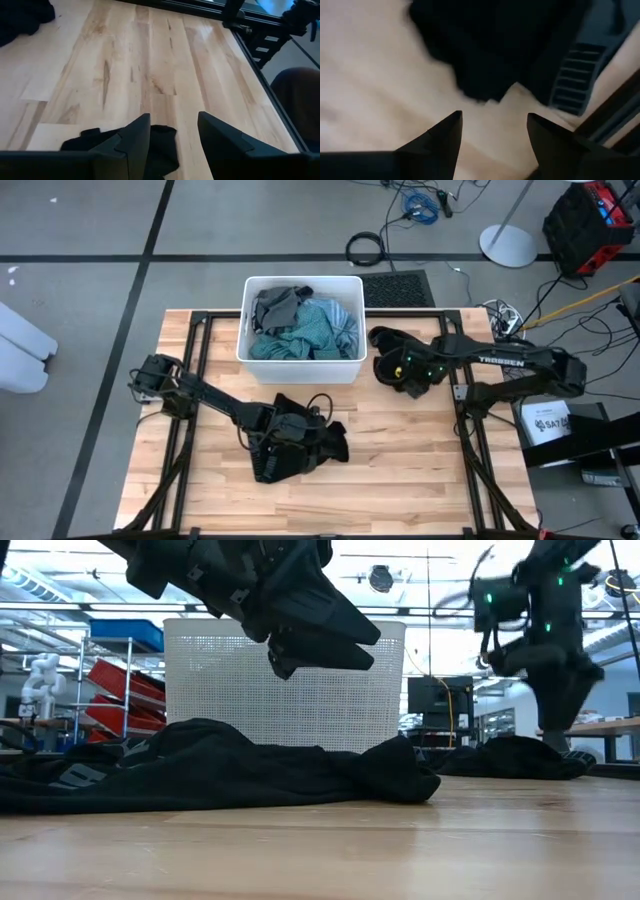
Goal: Sort clothes
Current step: Put the top black underwear into the white bin
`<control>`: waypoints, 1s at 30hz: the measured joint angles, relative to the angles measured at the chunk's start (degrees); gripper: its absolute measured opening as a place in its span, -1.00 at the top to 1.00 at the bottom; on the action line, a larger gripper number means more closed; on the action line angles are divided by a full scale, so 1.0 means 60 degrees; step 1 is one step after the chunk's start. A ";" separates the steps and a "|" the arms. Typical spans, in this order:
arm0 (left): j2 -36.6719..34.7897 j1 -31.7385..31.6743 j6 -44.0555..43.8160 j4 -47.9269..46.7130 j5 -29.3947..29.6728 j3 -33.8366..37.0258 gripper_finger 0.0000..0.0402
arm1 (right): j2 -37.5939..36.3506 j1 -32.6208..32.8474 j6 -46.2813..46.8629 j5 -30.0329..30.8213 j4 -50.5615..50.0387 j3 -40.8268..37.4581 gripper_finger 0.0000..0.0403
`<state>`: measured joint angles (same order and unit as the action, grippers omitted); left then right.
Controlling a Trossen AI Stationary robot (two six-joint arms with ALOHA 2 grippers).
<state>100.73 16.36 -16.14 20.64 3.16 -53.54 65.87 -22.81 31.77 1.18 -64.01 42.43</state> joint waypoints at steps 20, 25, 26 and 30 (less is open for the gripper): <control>-0.0004 -0.0374 0.0345 0.0228 -0.0018 0.0000 0.13 | 0.0112 -0.3751 -0.0499 0.0712 0.1189 -0.0790 -0.04; -0.0004 -0.0374 0.0342 0.0229 -0.0019 0.0004 0.13 | 0.0443 -0.4629 -0.1366 -0.0323 0.1478 -0.0846 0.02; -0.0004 -0.0374 0.0333 0.0229 -0.0025 0.0004 0.13 | 0.0593 -0.4765 -0.1504 -0.0669 0.1482 -0.0887 0.05; -0.0004 -0.0374 0.0273 0.0222 -0.0240 0.0004 0.13 | 0.1203 -0.5022 -0.1712 -0.1001 0.1554 -0.0910 0.24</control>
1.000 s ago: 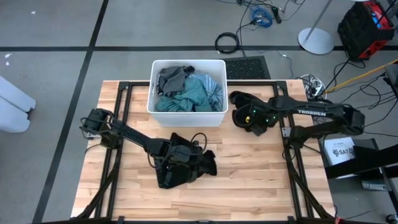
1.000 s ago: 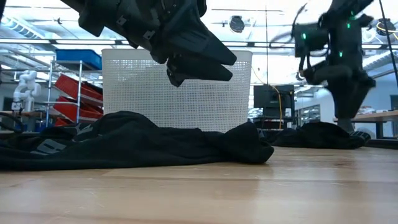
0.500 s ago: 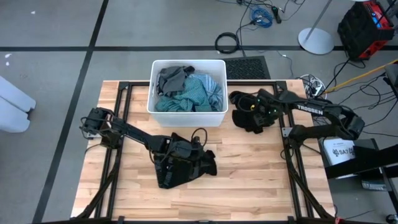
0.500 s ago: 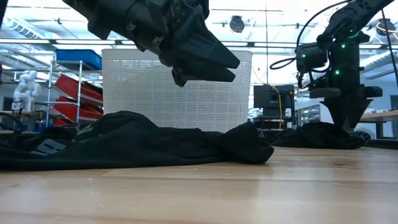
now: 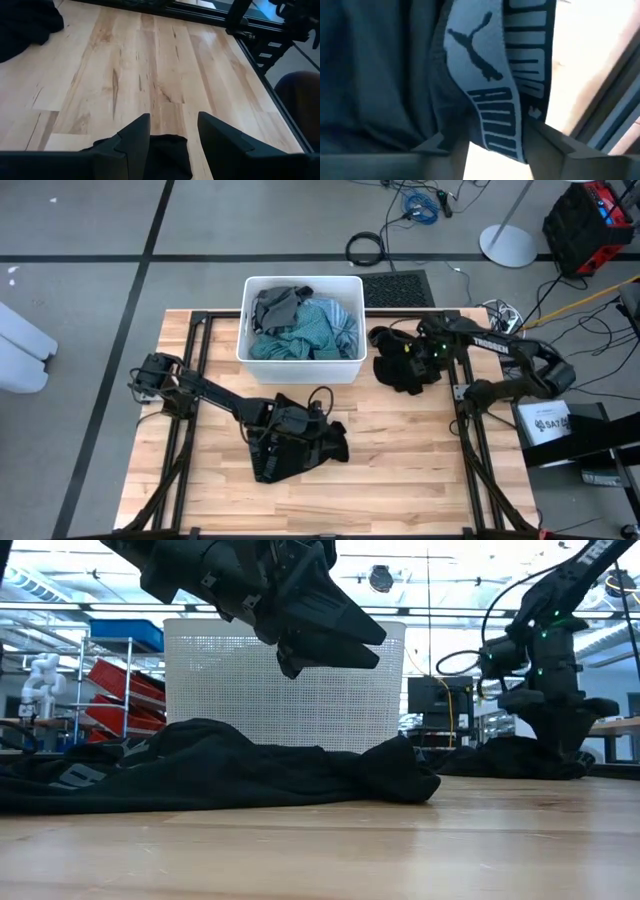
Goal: Sort clothes
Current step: Put the top black underwear into the white bin
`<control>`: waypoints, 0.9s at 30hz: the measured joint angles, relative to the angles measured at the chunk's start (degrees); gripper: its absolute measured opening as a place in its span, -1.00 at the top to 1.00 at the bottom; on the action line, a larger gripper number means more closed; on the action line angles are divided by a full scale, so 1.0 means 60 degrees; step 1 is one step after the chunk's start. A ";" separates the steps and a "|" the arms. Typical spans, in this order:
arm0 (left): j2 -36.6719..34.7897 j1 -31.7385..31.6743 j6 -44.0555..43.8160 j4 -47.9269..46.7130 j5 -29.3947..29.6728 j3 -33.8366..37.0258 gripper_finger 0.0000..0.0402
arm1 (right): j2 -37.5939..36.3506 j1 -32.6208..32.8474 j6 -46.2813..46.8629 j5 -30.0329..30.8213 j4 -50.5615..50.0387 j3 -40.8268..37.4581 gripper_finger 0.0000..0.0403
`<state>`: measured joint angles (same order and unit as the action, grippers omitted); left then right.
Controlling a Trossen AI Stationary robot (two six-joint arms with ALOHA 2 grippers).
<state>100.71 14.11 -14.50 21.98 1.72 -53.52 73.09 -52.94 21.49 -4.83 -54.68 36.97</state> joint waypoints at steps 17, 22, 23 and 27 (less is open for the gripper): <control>-0.0004 0.0233 -0.0026 0.0124 -0.0004 0.0000 0.13 | -0.0738 0.0579 -0.1225 -0.1471 -0.0887 0.0533 0.99; -0.0004 0.0233 -0.0026 0.0943 0.0005 0.0004 0.13 | -0.1679 0.1703 -0.0540 -0.1480 -0.1590 0.1135 1.00; -0.0004 0.0235 -0.0026 0.1123 0.0004 0.0004 0.13 | -0.1878 0.2003 -0.0339 -0.1481 -0.1704 0.1221 1.00; -0.0004 0.0340 -0.0023 0.1782 0.0000 0.0004 0.13 | -0.2692 0.3335 0.0715 -0.1519 -0.1797 0.1394 1.00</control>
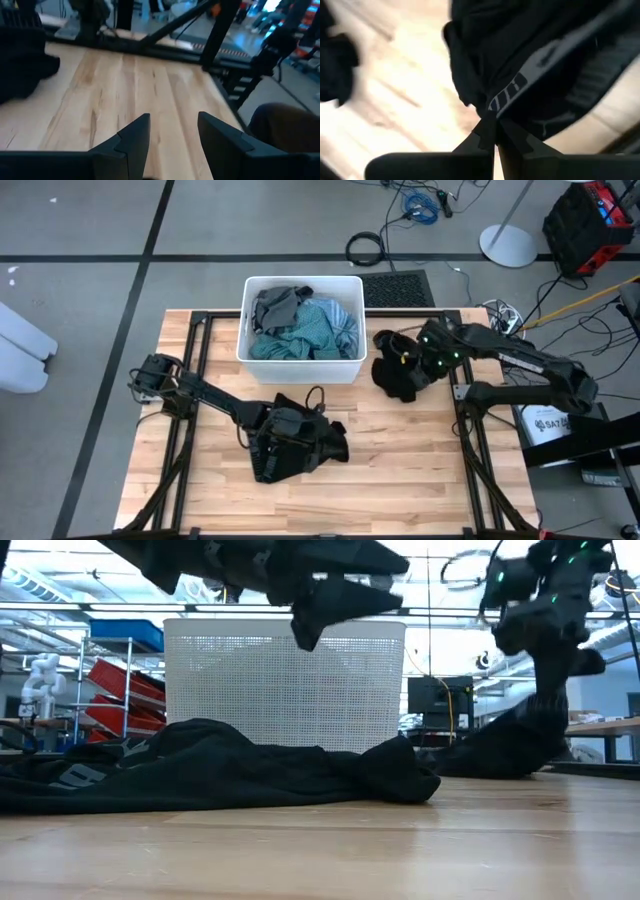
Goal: Sort clothes
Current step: Put the top black underwear into the white bin
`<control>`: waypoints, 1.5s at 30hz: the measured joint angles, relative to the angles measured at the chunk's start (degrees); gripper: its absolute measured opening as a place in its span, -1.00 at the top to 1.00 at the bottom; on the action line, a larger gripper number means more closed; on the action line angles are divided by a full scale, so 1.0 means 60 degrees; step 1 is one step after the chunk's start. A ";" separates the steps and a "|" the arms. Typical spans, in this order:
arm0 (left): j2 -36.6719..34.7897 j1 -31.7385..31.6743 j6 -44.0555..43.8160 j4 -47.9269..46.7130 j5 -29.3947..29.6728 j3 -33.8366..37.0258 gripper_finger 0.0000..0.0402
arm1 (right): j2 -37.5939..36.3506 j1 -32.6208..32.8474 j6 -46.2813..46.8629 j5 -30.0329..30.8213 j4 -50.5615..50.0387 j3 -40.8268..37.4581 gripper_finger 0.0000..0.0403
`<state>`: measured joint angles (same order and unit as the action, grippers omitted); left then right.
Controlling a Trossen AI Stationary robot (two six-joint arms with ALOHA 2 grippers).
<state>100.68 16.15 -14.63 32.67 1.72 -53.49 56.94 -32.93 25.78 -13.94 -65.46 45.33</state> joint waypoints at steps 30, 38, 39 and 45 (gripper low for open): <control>-0.0004 0.1322 0.2694 -0.1481 0.4659 -0.1746 0.13 | 0.1984 0.8835 0.4722 0.2853 0.9432 0.0016 1.00; 0.0000 0.1101 0.1521 -0.2274 0.3293 -0.1803 0.13 | 0.3091 0.8973 0.3880 0.2910 1.1384 0.0016 1.00; 0.0000 0.1049 0.1428 -0.2344 0.3102 -0.1803 0.13 | 0.3138 0.8969 0.3809 0.2911 1.1534 0.0016 1.00; 0.0000 0.0868 0.0980 -0.2918 0.2838 -0.1803 0.13 | 0.3196 0.8969 0.3200 0.3230 1.2191 0.0016 1.00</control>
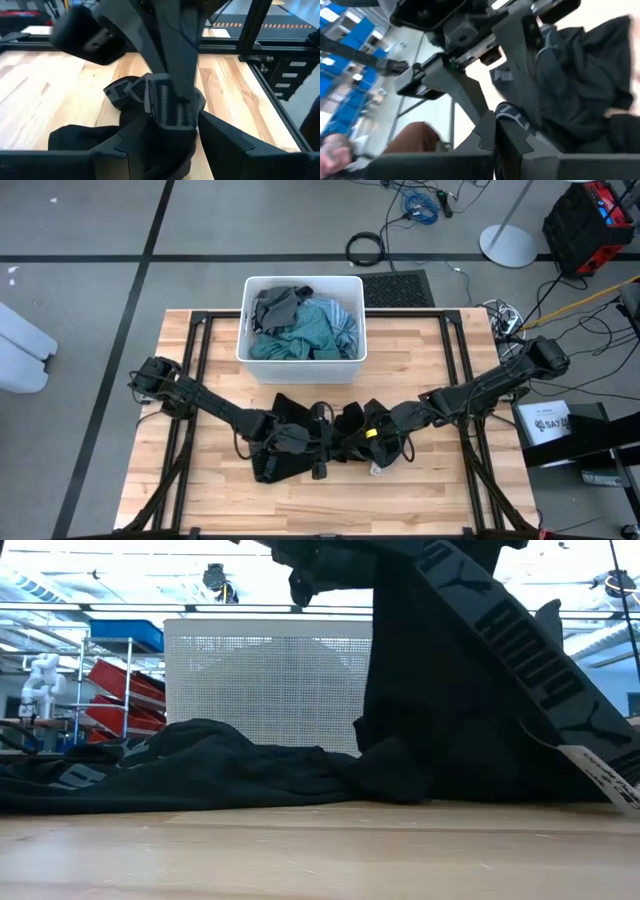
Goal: Sort clothes
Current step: Put the top black underwear into the white bin
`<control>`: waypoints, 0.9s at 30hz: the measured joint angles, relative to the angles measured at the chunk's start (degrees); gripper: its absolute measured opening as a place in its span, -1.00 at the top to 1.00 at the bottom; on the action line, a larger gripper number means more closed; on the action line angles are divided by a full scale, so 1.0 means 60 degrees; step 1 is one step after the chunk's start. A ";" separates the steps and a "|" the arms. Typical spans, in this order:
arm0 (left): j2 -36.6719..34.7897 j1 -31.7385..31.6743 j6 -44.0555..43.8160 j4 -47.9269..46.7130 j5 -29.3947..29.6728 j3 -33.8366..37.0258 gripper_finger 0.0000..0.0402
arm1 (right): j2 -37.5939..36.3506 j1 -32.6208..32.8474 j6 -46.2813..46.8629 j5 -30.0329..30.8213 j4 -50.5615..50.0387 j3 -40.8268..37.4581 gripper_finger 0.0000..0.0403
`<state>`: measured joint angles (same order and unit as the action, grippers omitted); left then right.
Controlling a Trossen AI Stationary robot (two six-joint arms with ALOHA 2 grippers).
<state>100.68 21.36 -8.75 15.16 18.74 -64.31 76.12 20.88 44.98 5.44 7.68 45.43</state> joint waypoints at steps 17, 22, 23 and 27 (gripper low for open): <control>0.0007 -0.0144 0.0020 -0.0233 -0.0069 0.0000 0.23 | 0.0000 -0.0069 -0.0289 0.0071 0.0189 0.0000 1.00; 0.0007 -0.0155 0.0259 -0.0223 -0.0073 0.0000 0.79 | 0.0000 -0.0069 -0.0295 0.0027 0.0173 0.0000 1.00; 0.0009 -0.0155 0.0286 -0.0215 -0.0073 0.0000 0.88 | 0.0000 -0.0069 -0.0322 0.0002 0.0144 0.0000 0.99; 0.0011 -0.0156 0.0291 -0.0219 -0.0077 0.0000 0.95 | -0.0004 -0.0095 -0.0483 -0.0547 -0.0064 0.0000 0.89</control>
<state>100.75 20.42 -7.01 13.84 18.28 -64.31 76.09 20.32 42.08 2.16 7.30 45.43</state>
